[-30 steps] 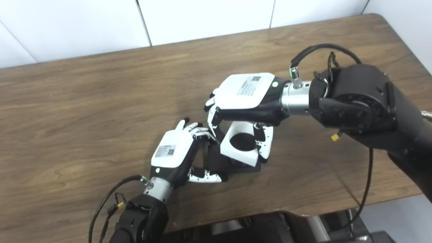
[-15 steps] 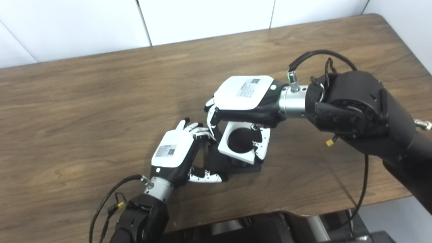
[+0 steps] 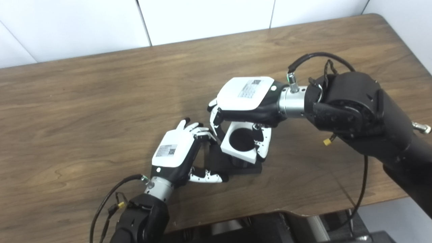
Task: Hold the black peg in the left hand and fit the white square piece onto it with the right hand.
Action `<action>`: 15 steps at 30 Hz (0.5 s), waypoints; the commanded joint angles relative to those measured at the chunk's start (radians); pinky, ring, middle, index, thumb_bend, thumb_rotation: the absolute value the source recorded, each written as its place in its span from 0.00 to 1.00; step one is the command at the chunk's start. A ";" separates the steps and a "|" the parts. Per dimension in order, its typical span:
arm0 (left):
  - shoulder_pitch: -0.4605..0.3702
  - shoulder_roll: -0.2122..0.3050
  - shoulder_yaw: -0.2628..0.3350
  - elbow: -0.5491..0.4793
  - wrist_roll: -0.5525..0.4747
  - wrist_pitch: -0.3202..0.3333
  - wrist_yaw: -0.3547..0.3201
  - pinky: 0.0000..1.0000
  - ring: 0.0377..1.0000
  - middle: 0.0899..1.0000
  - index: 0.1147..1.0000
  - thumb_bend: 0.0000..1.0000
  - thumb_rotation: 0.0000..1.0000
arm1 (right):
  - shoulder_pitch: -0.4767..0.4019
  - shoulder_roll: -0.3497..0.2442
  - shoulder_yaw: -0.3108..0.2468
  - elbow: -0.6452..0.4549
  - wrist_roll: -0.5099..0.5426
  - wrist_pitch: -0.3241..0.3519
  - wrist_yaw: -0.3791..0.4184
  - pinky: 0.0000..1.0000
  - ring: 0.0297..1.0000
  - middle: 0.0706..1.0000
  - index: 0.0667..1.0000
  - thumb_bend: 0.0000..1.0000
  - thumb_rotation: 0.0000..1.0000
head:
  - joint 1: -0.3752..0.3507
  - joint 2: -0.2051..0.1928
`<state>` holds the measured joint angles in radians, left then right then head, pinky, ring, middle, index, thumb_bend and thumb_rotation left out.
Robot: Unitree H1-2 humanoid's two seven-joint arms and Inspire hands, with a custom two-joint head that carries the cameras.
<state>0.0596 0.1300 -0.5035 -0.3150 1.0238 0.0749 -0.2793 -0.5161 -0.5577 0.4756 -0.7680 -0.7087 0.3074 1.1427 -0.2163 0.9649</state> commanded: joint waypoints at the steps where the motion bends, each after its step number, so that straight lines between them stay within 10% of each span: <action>1: -0.006 -0.003 -0.002 -0.020 0.014 0.002 -0.004 1.00 0.89 0.77 0.42 0.51 0.06 | -0.019 -0.007 -0.028 -0.001 0.002 -0.028 -0.014 0.89 0.89 0.74 0.45 0.52 0.13 | 0.000 0.001; 15: -0.009 -0.007 0.002 -0.020 0.016 0.003 -0.009 1.00 0.89 0.77 0.42 0.51 0.06 | 0.012 -0.014 -0.066 0.045 0.012 -0.066 -0.054 0.84 0.87 0.74 0.45 0.52 0.13 | -0.003 0.003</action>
<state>0.0595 0.1239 -0.5014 -0.3156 1.0271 0.0773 -0.2850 -0.4822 -0.5578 0.4307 -0.7306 -0.6794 0.2663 1.1144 -0.2194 0.9679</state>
